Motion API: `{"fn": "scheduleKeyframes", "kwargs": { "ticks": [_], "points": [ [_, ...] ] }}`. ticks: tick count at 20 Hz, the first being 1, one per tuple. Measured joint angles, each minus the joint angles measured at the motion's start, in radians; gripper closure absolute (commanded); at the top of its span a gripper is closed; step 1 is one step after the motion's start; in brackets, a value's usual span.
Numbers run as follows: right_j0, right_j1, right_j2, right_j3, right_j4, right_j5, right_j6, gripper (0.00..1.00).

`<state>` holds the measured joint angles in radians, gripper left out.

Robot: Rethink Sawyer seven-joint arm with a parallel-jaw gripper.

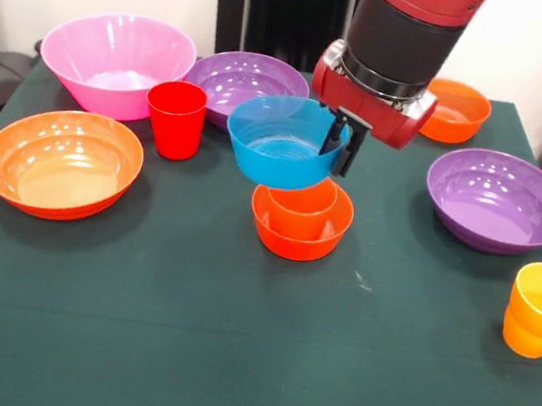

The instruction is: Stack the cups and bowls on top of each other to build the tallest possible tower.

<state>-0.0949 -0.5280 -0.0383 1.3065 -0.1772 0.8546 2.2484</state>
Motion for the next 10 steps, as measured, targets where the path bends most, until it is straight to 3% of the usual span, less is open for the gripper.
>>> {"fn": "scheduleKeyframes", "kwargs": {
  "ticks": [10],
  "points": [
    [-0.026, 0.003, 0.067, 0.000, -0.002, 0.016, 0.000, 1.00]
  ]
}}
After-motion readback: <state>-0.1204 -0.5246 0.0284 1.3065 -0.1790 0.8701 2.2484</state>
